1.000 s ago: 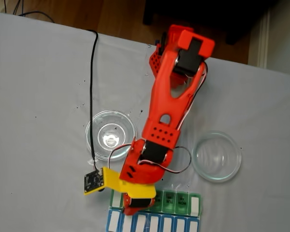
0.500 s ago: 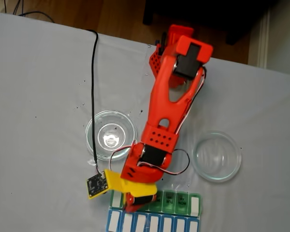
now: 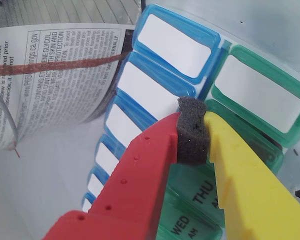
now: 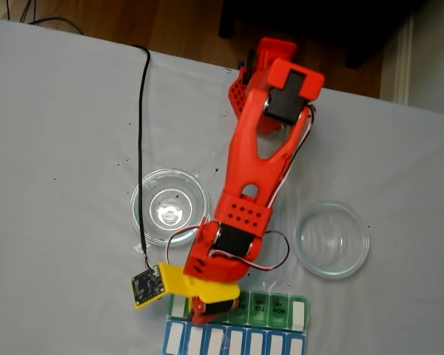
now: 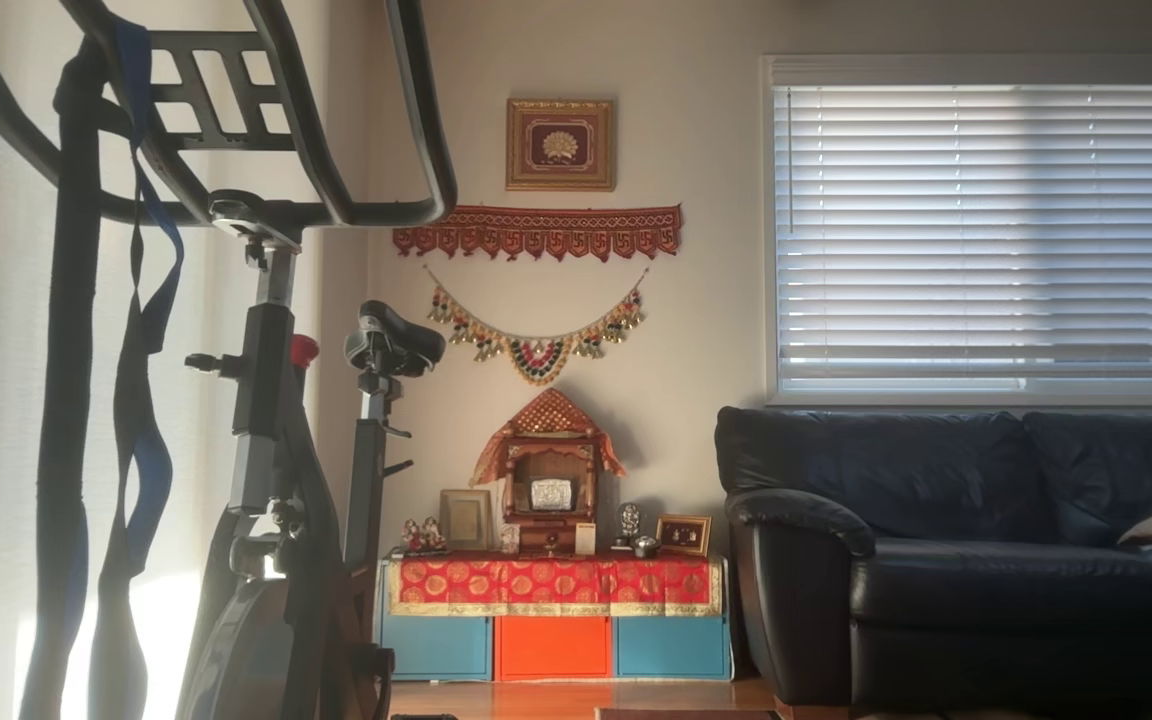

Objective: Sort medicines into box.

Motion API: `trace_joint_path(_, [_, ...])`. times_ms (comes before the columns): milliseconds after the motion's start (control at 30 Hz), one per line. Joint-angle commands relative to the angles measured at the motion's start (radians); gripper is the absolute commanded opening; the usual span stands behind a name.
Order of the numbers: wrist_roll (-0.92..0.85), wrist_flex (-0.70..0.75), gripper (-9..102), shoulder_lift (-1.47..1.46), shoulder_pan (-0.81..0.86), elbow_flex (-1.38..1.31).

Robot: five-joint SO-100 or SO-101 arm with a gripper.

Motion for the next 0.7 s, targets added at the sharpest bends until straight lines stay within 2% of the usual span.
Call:
trace_joint_path(0, [-0.008, 0.035, 1, 0.051, 0.002, 0.0])
trace_joint_path(467, [-0.011, 0.054, 1, 0.083, 0.0, 0.055])
trace_joint_path(567, [-0.037, 0.02, 1, 0.092, -0.008, 0.106])
trace_joint_path(667, [-0.133, -0.087, 1, 0.109, -0.021, 0.218])
